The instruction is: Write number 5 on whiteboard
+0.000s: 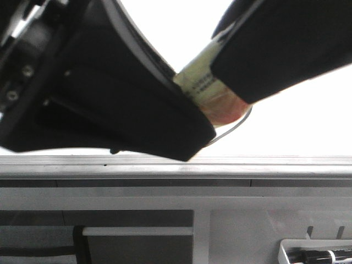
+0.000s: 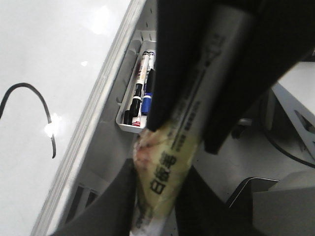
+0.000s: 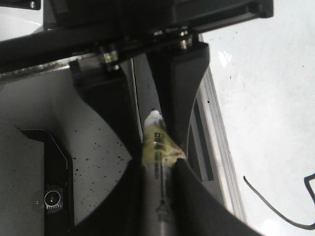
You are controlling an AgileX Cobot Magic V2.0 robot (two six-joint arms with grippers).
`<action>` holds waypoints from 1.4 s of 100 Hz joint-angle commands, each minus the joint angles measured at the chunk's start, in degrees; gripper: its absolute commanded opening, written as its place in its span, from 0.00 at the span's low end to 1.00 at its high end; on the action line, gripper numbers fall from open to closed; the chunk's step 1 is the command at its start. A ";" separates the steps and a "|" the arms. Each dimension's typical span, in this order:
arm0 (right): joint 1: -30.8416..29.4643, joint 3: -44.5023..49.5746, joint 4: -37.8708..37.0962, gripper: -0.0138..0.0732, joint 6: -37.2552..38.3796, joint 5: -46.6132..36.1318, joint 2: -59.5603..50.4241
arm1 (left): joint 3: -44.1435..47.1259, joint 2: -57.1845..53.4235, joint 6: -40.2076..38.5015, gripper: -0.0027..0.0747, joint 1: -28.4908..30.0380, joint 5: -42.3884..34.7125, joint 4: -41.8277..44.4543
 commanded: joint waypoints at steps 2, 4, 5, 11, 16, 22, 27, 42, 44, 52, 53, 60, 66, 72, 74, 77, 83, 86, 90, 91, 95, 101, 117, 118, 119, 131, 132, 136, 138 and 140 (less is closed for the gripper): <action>0.24 -1.39 0.68 0.08 -0.61 -4.12 -0.41 | -2.06 -1.02 -3.18 0.01 0.17 -7.30 -2.23; 0.24 -1.39 0.68 0.08 -0.61 -4.25 -0.41 | -2.06 -1.02 -3.18 0.01 0.17 -7.30 -2.23; 0.24 -1.39 0.68 0.08 -0.61 -4.25 -0.41 | -2.06 -1.02 -3.18 0.01 0.17 -7.30 -2.23; 0.24 -1.39 0.68 0.08 -0.61 -4.34 -0.41 | -2.06 -1.02 -3.18 0.01 0.17 -7.30 -2.23; 0.24 -1.39 0.68 0.08 -0.61 -4.34 -0.41 | -2.06 -1.02 -3.18 0.01 0.17 -7.30 -2.23; 0.24 -1.39 0.68 0.08 -0.61 -4.34 -0.41 | -2.06 -1.02 -3.18 0.01 0.17 -7.30 -2.54; 0.24 -1.39 0.68 0.08 -0.61 -4.34 -0.41 | -2.06 -1.02 -3.18 0.01 0.31 -7.40 -3.31; -0.11 -1.90 -0.90 0.28 -0.61 -4.34 -0.41 | -2.06 -1.02 -3.18 0.01 2.11 -7.51 -7.85; -0.11 -2.03 -1.55 0.34 -0.61 -4.34 -0.41 | -2.06 -1.02 -3.18 0.01 2.47 -7.51 -8.17; -0.11 -2.52 -3.99 0.54 -0.61 -3.98 -0.41 | -2.06 -1.02 -3.18 0.01 3.94 -7.51 -9.52; -0.11 -2.68 -4.45 0.57 -0.61 -3.64 -0.41 | -2.06 -1.02 -3.18 0.01 4.19 -7.51 -9.96; -0.15 -3.79 -6.34 0.66 -0.50 -1.72 -0.41 | -2.06 -1.02 -3.18 0.01 5.23 -7.51 -11.05; -0.52 -4.93 -8.22 0.68 -0.50 0.26 -0.41 | -2.06 -1.02 -3.18 0.01 6.07 -7.51 -11.90; -1.52 -6.12 -9.28 0.68 0.05 1.57 -0.41 | -2.06 -1.02 -3.18 0.01 6.74 -7.74 -12.86; -1.93 -6.56 -9.67 0.68 0.47 1.79 -0.54 | -2.06 -1.02 -3.18 0.01 6.93 -7.88 -13.19; -2.59 -7.15 -9.96 0.68 0.97 1.95 -0.91 | -2.06 -1.02 -3.18 0.01 7.25 -8.16 -13.78; -4.30 -7.75 -10.58 0.67 3.18 1.67 -2.13 | -1.71 -1.02 -3.43 0.01 8.38 -9.79 -16.52; -5.14 -7.85 -10.58 0.66 4.18 1.23 -2.63 | -1.36 -1.02 -3.40 0.01 8.95 -10.91 -18.60; -6.42 -7.85 -10.66 0.61 5.99 0.60 -3.74 | -0.51 -1.02 -3.67 0.01 10.10 -13.33 -22.41; -6.63 -7.85 -10.66 0.60 5.99 0.60 -3.74 | -0.32 -1.02 -3.62 0.01 10.10 -13.80 -23.10; -7.84 -7.85 -10.66 0.53 7.57 0.36 -4.89 | 0.90 -0.87 -4.57 0.01 11.07 -16.82 -27.13; -9.37 -7.72 -10.66 0.40 9.24 0.18 -6.57 | 2.56 0.05 -4.70 0.01 11.87 -20.65 -31.52; -13.13 -6.00 -10.66 0.09 12.20 -0.97 -9.98 | 5.68 5.85 -4.70 0.01 11.99 -30.04 -33.70; -13.47 -5.83 -10.66 0.09 12.44 -0.97 -10.23 | 5.77 6.15 -4.70 0.01 11.99 -30.67 -33.92; -13.65 -5.62 -10.66 0.09 12.66 -0.97 -10.35 | 5.77 6.45 -4.70 0.01 11.99 -31.01 -34.04; -16.57 -3.87 -10.66 0.09 15.46 -0.20 -11.73 | 5.77 11.12 -4.70 0.01 11.99 -39.47 -39.19; -16.71 -3.72 -10.66 0.09 15.58 -0.12 -11.73 | 5.77 11.34 -4.70 0.01 11.99 -39.92 -39.45; -17.36 -3.24 -10.66 0.09 16.09 0.62 -11.92 | 5.77 12.52 -4.70 0.01 11.99 -41.95 -40.47; -17.61 -3.12 -10.47 0.09 16.24 0.89 -11.98 | 5.77 13.04 -4.70 0.01 11.99 -42.94 -41.08; -17.94 -2.98 -10.45 0.09 16.29 1.33 -12.09 | 5.77 13.43 -4.70 0.01 11.99 -43.75 -41.61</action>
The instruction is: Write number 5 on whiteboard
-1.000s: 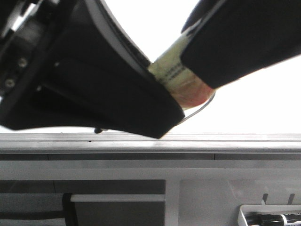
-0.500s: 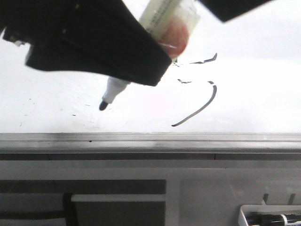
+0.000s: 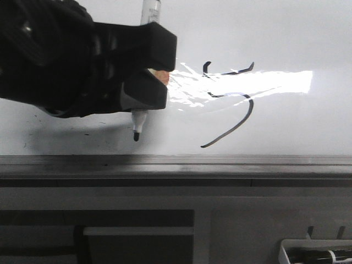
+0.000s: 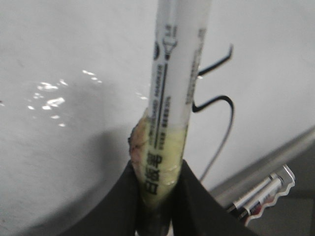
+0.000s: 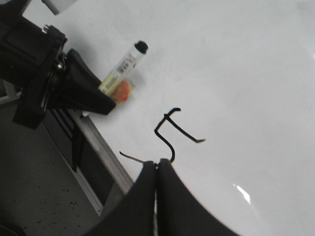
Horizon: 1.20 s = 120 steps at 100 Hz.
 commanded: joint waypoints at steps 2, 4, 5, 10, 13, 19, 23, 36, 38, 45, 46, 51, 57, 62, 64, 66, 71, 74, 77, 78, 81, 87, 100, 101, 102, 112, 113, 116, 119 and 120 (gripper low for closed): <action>-1.73 -0.65 -1.12 0.09 1.77 -2.12 -0.58 | -1.35 1.10 -0.43 0.01 0.09 -9.40 -3.14; -1.82 -0.55 -1.12 0.09 2.33 -1.99 -0.58 | -1.35 1.58 -0.43 0.01 0.09 -9.53 -3.42; -1.86 -0.55 -1.12 0.09 2.76 -1.80 -0.58 | -1.35 1.88 -0.43 0.01 0.09 -9.53 -3.46; -1.85 -0.45 -1.12 0.09 3.04 -1.52 -0.58 | -1.35 2.87 -0.43 0.01 0.09 -9.62 -3.57; -1.85 -0.45 -1.12 0.09 3.04 -1.52 -0.58 | -1.35 3.42 -0.43 0.01 0.09 -9.62 -3.57; -1.85 -0.45 -1.12 0.09 3.04 -1.93 -0.58 | -1.35 4.41 -0.43 0.01 0.09 -9.62 -3.57; -1.85 -0.45 -1.12 0.09 3.04 -2.64 -0.58 | -1.35 4.84 -0.43 0.01 0.09 -9.62 -3.95; -1.85 -0.45 -1.12 0.09 3.04 -3.85 -0.58 | -1.35 5.63 -0.43 0.01 0.09 -11.26 -4.00; -1.85 -0.45 -1.12 0.09 3.04 -3.90 -0.47 | -1.35 5.63 -0.43 0.01 0.09 -11.59 -4.00; -1.85 -0.45 -1.12 0.09 3.04 -4.10 -0.36 | -1.35 5.63 -0.43 0.01 0.15 -12.76 -4.00; -1.85 -0.45 -1.12 0.09 3.04 -4.03 -0.37 | -1.35 5.63 -0.43 0.01 0.15 -12.88 -4.00; -1.85 -0.45 -1.12 0.09 3.04 -4.13 -0.35 | -1.35 5.63 -0.43 0.01 0.15 -13.23 -4.23; -1.85 -0.45 -1.12 0.09 3.04 -4.13 -0.25 | -1.35 5.63 -0.43 0.03 0.15 -13.22 -4.67; -1.85 -0.45 -1.12 0.09 3.04 -4.13 -0.25 | -1.35 5.63 -0.43 0.08 0.15 -13.22 -5.08; -1.85 -0.45 -1.12 0.09 3.04 -4.13 -0.25 | -1.35 5.63 -0.43 0.11 0.15 -13.22 -5.09; -1.85 -0.45 -1.12 0.09 3.04 -4.13 -0.25 | -1.35 5.63 -0.43 0.15 0.15 -13.22 -5.46; -1.85 -0.45 -1.02 0.09 3.14 -4.13 -0.25 | -1.35 5.63 -0.43 0.24 0.15 -13.36 -6.46; -1.85 -0.45 -1.02 0.09 3.14 -4.13 -0.25 | -1.35 5.63 -0.43 0.30 0.15 -13.38 -7.35; -1.85 -0.45 -0.91 0.09 3.14 -4.13 -0.25 | -1.35 5.63 -0.43 0.36 0.15 -13.49 -7.83; -1.85 -0.45 -0.90 0.09 3.14 -4.13 -0.25 | -1.35 5.63 -0.43 0.39 0.15 -13.59 -7.96; -1.85 -0.45 -0.90 0.09 3.14 -4.13 -0.25 | -1.35 5.63 -0.43 0.43 0.15 -13.62 -8.38; -1.85 -0.45 -0.90 0.09 3.14 -4.13 -0.25 | -1.35 5.63 -0.43 0.48 0.15 -13.75 -8.35; -1.85 -0.45 -0.83 0.09 3.14 -4.13 -0.25 | -1.35 5.63 -0.43 0.49 0.15 -13.86 -8.44; -1.85 -0.45 -0.83 0.09 3.14 -4.13 -0.25 | -1.35 5.63 -0.43 0.49 0.15 -13.86 -8.44; -1.85 -0.45 -0.83 0.09 3.14 -4.13 -0.25 | -1.35 5.63 -0.43 0.49 0.15 -13.86 -8.44; -1.85 -0.45 -0.69 0.09 3.14 -4.13 -0.25 | -1.35 5.63 -0.43 0.54 0.15 -13.86 -8.44; -1.85 -0.45 -0.69 0.09 3.14 -4.13 -0.25 | -1.35 5.63 -0.43 0.55 0.15 -13.86 -8.44; -1.85 -0.45 -0.69 0.09 3.14 -4.13 -0.25 | -1.35 5.63 -0.43 0.58 0.15 -13.99 -8.44; -1.85 -0.45 -0.69 0.09 3.14 -4.13 -0.25 | -1.35 5.63 -0.43 0.62 0.15 -14.15 -8.44; -1.85 -0.45 -0.69 0.09 3.14 -4.13 -0.25 | -1.35 5.63 -0.43 0.63 0.15 -14.29 -8.44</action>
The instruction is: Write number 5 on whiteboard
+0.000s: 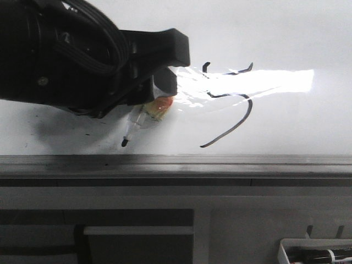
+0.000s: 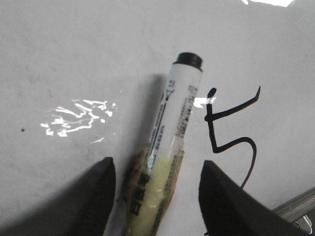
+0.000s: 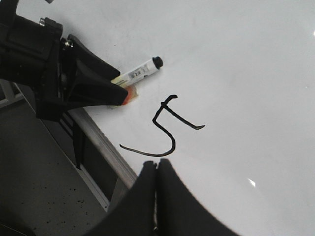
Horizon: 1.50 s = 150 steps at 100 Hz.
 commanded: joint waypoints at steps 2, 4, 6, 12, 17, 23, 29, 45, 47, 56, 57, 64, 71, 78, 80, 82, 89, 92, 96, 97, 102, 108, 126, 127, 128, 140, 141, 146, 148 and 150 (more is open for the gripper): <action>-0.40 -1.51 -0.87 0.09 0.11 -4.02 -0.16 | -0.67 -0.14 -0.30 0.66 0.93 -4.52 -3.63; -0.40 -1.51 -0.87 0.09 0.11 -4.02 -0.16 | -0.67 -0.14 -0.30 0.67 0.93 -4.69 -3.63; -0.40 -1.51 -0.87 0.09 0.11 -4.02 -0.16 | -0.67 -0.14 -0.30 0.69 0.93 -5.02 -3.63; -0.40 -1.51 -0.87 0.09 0.11 -4.02 -0.16 | -0.77 -0.44 -0.30 0.74 0.93 -5.99 -3.52; -0.40 -1.51 -0.87 0.09 0.11 -4.06 -0.16 | -0.88 -1.47 -0.30 0.76 0.93 -6.72 -3.13; -0.40 -1.51 -0.87 0.09 0.11 -4.27 -0.43 | -1.00 -4.03 -0.30 0.77 0.73 -6.87 -1.42; -0.40 -1.51 -0.87 0.09 0.11 -4.90 -1.40 | -1.00 -7.50 -0.30 0.77 -0.21 -6.87 1.64; -0.40 -1.26 -2.15 0.09 0.11 -6.81 -6.00 | -1.00 -20.42 2.04 0.74 -2.36 -4.74 12.23; -0.40 -0.99 -2.75 0.09 0.11 -6.93 -6.46 | -1.00 -22.30 3.46 0.71 -2.46 -3.67 12.26; -0.40 1.54 -4.92 0.09 0.23 -7.68 -10.21 | -0.29 -30.09 11.63 0.49 -1.76 1.73 9.07; -0.40 1.81 -5.08 0.09 0.42 -7.78 -10.85 | 0.04 -31.27 13.14 0.44 -1.47 2.53 8.60; -0.40 5.02 -6.91 0.09 3.70 -7.90 -14.30 | 1.92 -37.06 20.77 0.19 0.28 6.67 4.03; -0.40 9.47 -9.80 0.09 9.32 -7.98 -18.60 | 4.80 -42.90 26.61 0.01 2.25 10.50 1.61; -0.40 13.72 -12.32 0.09 14.54 -8.12 -23.50 | 8.15 -48.13 27.26 0.01 4.01 12.50 1.23; -0.40 14.93 -12.93 0.09 15.74 -8.12 -24.97 | 9.16 -49.62 27.26 0.01 4.29 12.77 1.23; -0.40 16.09 -13.28 0.09 16.61 -8.12 -26.39 | 10.16 -50.99 27.26 0.01 4.67 12.73 1.23; -0.40 19.23 -13.33 0.09 17.14 -8.12 -30.68 | 13.10 -54.95 27.26 0.01 5.51 12.73 1.23; -0.40 20.00 -13.20 0.09 17.14 -8.12 -32.13 | 14.07 -56.25 27.26 0.01 5.74 12.73 1.23; -0.29 21.47 -12.72 0.09 17.14 -8.12 -34.09 | 15.33 -57.92 27.26 0.01 5.88 12.73 1.23; -0.29 21.64 -12.78 0.09 17.14 -8.12 -34.38 | 15.52 -58.16 27.26 0.01 5.88 12.73 1.23; -0.29 22.56 -12.78 0.09 17.14 -8.01 -36.35 | 16.71 -59.70 27.16 0.01 5.88 12.83 1.23; -0.29 23.34 -12.78 0.09 17.14 -7.34 -37.73 | 18.03 -61.03 27.16 0.01 5.88 12.98 1.23; -0.29 23.46 -12.78 0.09 17.14 -5.38 -38.59 | 20.47 -61.19 27.16 0.01 5.88 12.98 1.23; -0.29 23.46 -12.78 0.09 17.14 -5.38 -38.59 | 20.60 -61.19 27.16 0.01 5.88 12.98 1.23; -0.29 23.46 -12.78 0.09 17.14 -5.38 -38.59 | 20.76 -61.19 27.16 0.01 5.88 12.98 1.23; -0.29 23.46 -12.78 0.09 17.14 -5.38 -38.59 | 21.81 -61.19 27.16 0.01 5.88 12.98 1.23; -0.29 23.46 -12.78 0.09 17.14 -5.38 -38.59 | 21.81 -61.19 27.16 0.01 5.88 12.98 1.23; -0.29 23.46 -12.78 0.09 17.14 -5.38 -38.59 | 22.25 -61.19 27.16 0.01 5.88 12.98 1.23; -0.29 23.46 -12.78 0.09 17.14 -5.38 -38.59 | 22.36 -61.19 27.16 0.01 5.88 12.98 1.23; -0.29 23.46 -12.78 0.09 17.14 -5.38 -38.59 | 22.51 -61.19 27.16 0.01 5.88 12.98 1.23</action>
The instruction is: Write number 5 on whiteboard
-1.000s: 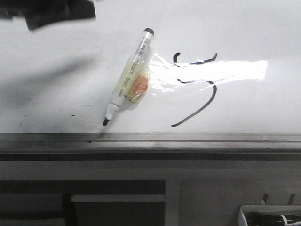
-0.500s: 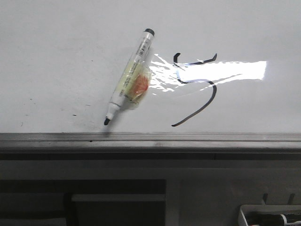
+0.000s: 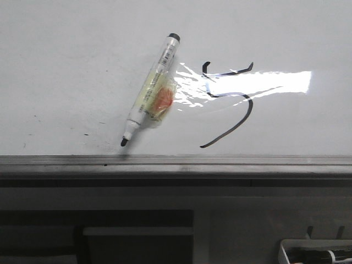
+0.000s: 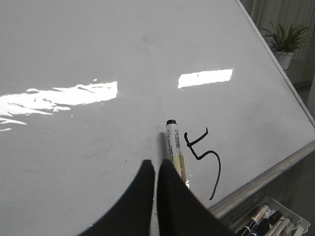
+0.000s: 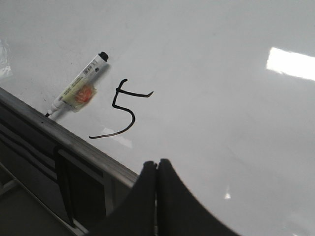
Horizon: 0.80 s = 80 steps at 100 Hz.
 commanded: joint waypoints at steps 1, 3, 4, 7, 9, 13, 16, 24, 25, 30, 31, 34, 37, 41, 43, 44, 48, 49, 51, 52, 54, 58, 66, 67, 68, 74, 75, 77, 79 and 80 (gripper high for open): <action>-0.29 -1.35 -2.06 0.09 -0.01 -3.39 0.63 | -1.00 0.28 0.02 0.01 0.08 -2.92 0.12; -0.29 -1.35 -2.06 0.09 -0.01 -3.39 0.63 | -0.90 0.28 0.02 0.01 0.08 -2.92 0.12; -0.29 -1.35 -2.06 0.09 -0.01 -3.39 0.63 | -0.90 0.28 0.02 0.01 0.08 -2.92 0.12; -0.29 -1.35 -2.06 0.09 -0.01 -3.39 0.63 | -0.78 0.28 0.02 0.01 0.08 -2.92 0.12; -0.29 -1.35 -2.06 0.09 -0.01 -3.39 0.63 | -0.78 0.28 0.02 0.01 0.08 -2.92 0.12; -0.29 -1.35 -2.06 0.09 -0.01 -3.39 0.63 | -0.78 0.28 0.29 0.01 0.08 -4.54 0.50; -0.29 -1.35 -2.06 0.09 -0.01 -3.39 0.63 | -0.67 0.28 0.29 0.01 0.08 -7.87 0.40; -0.29 -1.35 -2.17 0.09 -0.01 -3.39 0.63 | 0.61 -0.25 0.29 0.01 0.18 -12.77 0.36; -0.29 -1.35 -2.17 0.09 -0.01 -3.39 0.63 | 0.74 -0.36 0.29 0.01 0.30 -12.89 0.36; -0.29 -1.35 -2.17 0.09 -0.01 -3.39 0.63 | 1.90 -1.13 0.71 0.01 0.93 -13.52 1.12; -0.29 -1.35 -2.17 0.09 -0.01 -3.39 0.63 | 2.12 -1.42 1.21 0.01 1.20 -13.76 1.50; -0.29 -1.35 -2.17 0.09 -0.01 -3.39 0.63 | 3.20 -1.98 1.63 0.01 1.89 -14.46 5.00; -0.29 -1.35 -2.17 0.09 -0.01 -3.39 0.63 | 4.84 -2.55 1.23 0.01 2.81 -14.77 9.00; -0.29 -1.35 -2.17 0.09 -0.01 -3.39 0.63 | 6.63 -3.50 -0.15 0.01 4.63 -14.92 14.74; -0.29 -1.35 -2.17 0.09 -0.01 -3.39 0.63 | 7.69 -4.04 -2.29 0.01 5.76 -15.20 16.11; -0.29 -1.35 -2.17 0.09 -0.01 -3.39 0.63 | 8.41 -4.22 -3.14 0.01 6.18 -15.21 17.12; -0.29 -1.35 -2.17 0.09 -0.01 -3.39 0.63 | 10.22 -5.47 -8.29 0.01 9.05 -15.31 19.18; -0.29 -1.35 -2.17 0.09 -0.01 -3.39 0.63 | 10.95 -5.94 -9.09 0.01 9.58 -15.13 19.45; -0.29 -1.35 -2.17 0.09 -0.01 -3.39 0.63 | 12.02 -6.44 -11.58 0.01 11.19 -14.79 20.39; -0.29 -1.35 -2.17 0.09 -0.01 -3.39 0.63 | 12.36 -6.98 -13.32 0.01 12.29 -14.65 20.76; -0.29 -1.35 -2.17 0.09 -0.01 -3.39 0.63 | 12.95 -7.83 -15.05 0.01 13.43 -13.82 21.90; -0.29 -1.35 -2.17 0.09 -0.01 -3.39 0.63 | 12.47 -9.38 -17.21 0.01 16.98 -6.67 24.26; -0.29 -1.35 -2.17 0.09 -0.01 -3.39 0.63 | 12.69 -12.74 -20.52 0.01 23.22 -0.59 27.18; -0.29 -1.35 -2.17 0.09 -0.01 -3.39 0.63 | 12.69 -13.01 -20.81 0.01 23.66 -0.03 27.62; -0.29 -1.35 -2.17 0.09 -0.01 -3.39 0.63 | 12.69 -13.58 -21.06 0.01 24.12 1.56 27.88; -0.29 -1.35 -2.31 0.09 -0.01 -3.39 0.63 | 12.69 -15.70 -22.26 0.01 28.04 7.40 29.31; -0.29 -1.35 -2.31 0.09 -0.01 -3.39 0.63 | 12.69 -16.21 -22.48 0.01 28.46 8.99 29.31; -0.29 -1.35 -2.31 0.09 -0.01 -3.39 0.63 | 12.69 -17.05 -23.25 0.01 29.70 11.22 29.31; -0.29 -1.35 -2.31 0.09 -0.01 -3.49 0.63 | 12.69 -17.59 -23.87 0.01 30.89 13.48 29.31; -0.29 -1.35 -2.31 0.09 -0.01 -3.49 0.63 | 12.69 -18.13 -24.37 0.01 31.65 14.23 29.31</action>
